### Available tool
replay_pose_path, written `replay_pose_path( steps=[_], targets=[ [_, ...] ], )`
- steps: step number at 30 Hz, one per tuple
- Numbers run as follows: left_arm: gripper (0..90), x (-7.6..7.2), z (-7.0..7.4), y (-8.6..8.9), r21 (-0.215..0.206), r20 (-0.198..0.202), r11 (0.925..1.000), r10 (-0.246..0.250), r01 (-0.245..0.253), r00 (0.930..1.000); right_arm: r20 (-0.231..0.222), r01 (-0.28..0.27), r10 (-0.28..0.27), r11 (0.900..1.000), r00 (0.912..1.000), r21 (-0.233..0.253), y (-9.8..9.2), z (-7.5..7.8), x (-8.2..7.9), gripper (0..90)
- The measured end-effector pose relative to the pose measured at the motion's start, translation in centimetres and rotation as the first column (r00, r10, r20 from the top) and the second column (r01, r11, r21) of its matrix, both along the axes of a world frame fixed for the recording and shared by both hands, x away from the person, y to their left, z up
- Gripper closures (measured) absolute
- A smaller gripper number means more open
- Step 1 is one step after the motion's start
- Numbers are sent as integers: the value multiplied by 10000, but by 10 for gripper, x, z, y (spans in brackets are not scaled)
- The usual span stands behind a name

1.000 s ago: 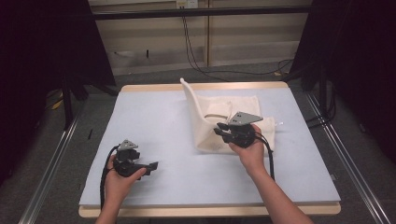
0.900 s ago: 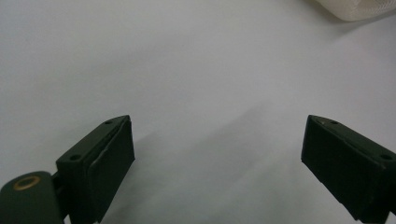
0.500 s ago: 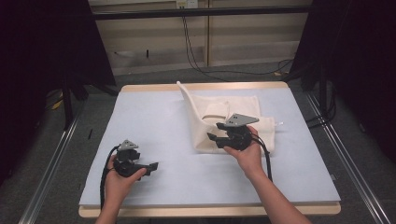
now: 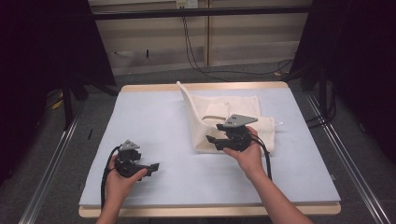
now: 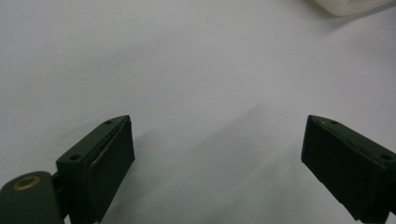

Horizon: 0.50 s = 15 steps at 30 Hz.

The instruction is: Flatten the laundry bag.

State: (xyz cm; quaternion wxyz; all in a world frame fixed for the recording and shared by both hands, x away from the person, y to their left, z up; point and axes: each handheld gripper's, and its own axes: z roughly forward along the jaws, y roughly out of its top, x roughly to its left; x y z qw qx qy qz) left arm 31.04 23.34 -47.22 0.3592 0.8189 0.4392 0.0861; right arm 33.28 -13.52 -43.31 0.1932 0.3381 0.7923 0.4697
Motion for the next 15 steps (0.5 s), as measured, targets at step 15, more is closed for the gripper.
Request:
replay_pose_path(
  steps=[15],
  targets=[
    [92, 1, -2, -1, -107, -114, 9999, -27, 26, 9999, -408, -82, 99, 9991, 9991, 408, -1, 16, -5, 537]
  ],
)
